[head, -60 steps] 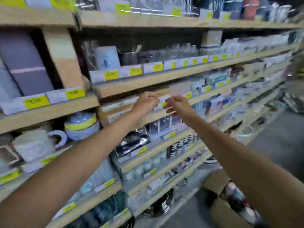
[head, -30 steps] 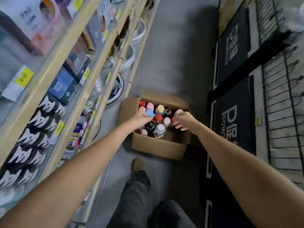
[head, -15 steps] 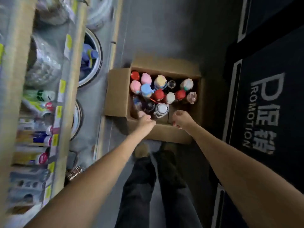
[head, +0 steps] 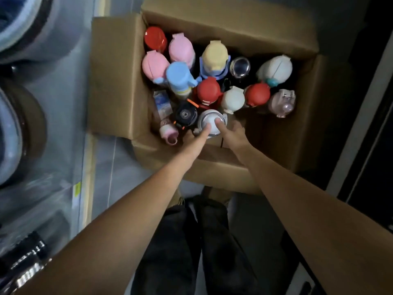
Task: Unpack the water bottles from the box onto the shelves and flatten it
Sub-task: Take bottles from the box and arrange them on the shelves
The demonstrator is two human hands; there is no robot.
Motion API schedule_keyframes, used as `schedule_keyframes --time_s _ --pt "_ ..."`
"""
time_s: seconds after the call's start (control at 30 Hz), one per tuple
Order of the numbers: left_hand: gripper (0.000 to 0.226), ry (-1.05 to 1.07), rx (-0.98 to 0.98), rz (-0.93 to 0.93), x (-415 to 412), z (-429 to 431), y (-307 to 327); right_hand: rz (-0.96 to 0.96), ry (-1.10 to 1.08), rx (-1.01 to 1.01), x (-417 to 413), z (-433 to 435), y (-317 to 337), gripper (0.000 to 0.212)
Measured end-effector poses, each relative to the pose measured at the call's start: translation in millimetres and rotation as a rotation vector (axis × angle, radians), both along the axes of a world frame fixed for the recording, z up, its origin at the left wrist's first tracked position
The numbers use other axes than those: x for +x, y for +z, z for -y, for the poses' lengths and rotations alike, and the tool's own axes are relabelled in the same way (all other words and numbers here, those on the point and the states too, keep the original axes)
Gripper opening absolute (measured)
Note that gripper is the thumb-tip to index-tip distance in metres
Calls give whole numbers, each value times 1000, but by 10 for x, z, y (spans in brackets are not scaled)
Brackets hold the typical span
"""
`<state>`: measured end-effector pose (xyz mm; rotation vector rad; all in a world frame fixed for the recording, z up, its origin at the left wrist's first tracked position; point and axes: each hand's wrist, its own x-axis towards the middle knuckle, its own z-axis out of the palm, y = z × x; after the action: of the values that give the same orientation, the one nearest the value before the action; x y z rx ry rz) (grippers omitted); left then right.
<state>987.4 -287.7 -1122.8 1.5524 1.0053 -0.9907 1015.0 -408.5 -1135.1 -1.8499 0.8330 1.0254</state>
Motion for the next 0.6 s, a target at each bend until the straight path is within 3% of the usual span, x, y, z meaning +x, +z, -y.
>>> schedule_keyframes --time_s 0.07,0.2,0.37,0.43,0.53,0.6 --pt "82 51 -42 12 5 17 -222 -25 -25 50 1 29 -232 88" --pt "76 119 -111 58 20 37 -559 23 -101 238 -38 104 -553 65" --pt "71 110 -231 90 22 10 -728 8 -101 380 -4 110 -693 91" --pt "56 108 -257 73 -1 -20 -758 10 -76 389 4 111 -691 92" --pt "16 84 -265 123 -38 -21 -747 13 -114 388 2 96 -663 82" --pt "18 57 -237 132 -42 -11 -701 5 -157 384 -17 71 -653 67"
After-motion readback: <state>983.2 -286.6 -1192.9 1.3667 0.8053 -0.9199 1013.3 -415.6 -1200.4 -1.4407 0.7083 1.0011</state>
